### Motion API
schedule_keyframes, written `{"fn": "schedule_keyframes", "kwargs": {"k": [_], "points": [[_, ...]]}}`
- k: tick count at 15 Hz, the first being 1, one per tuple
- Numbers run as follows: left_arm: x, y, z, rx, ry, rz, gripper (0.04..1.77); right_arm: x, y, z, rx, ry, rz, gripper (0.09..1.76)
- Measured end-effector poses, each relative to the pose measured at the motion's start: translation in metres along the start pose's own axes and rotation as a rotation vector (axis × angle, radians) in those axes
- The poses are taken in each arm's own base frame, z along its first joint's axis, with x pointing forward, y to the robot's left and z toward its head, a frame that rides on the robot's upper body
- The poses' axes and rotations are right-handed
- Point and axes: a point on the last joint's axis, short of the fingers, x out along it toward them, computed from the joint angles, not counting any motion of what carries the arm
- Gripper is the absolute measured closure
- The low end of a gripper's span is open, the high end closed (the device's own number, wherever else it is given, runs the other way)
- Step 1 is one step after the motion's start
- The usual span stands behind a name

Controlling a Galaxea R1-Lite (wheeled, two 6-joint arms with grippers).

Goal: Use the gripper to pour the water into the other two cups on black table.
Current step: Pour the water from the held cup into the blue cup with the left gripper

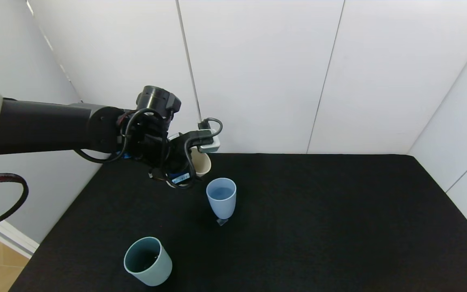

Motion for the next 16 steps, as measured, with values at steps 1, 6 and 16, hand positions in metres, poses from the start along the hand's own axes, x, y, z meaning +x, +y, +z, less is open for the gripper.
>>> {"fn": "schedule_keyframes", "kwargs": {"k": [1,6,16], "points": [[0.003,-0.001,0.004,0.023,0.011,0.008,0.54,0.0,0.0,0.0,0.0,0.0,0.0,0.14],[0.012,-0.009,0.019,0.138,0.089,0.055,0.54,0.0,0.0,0.0,0.0,0.0,0.0,0.14],[0.008,-0.025,0.047,0.372,0.222,0.149,0.54,0.0,0.0,0.0,0.0,0.0,0.0,0.14]]}}
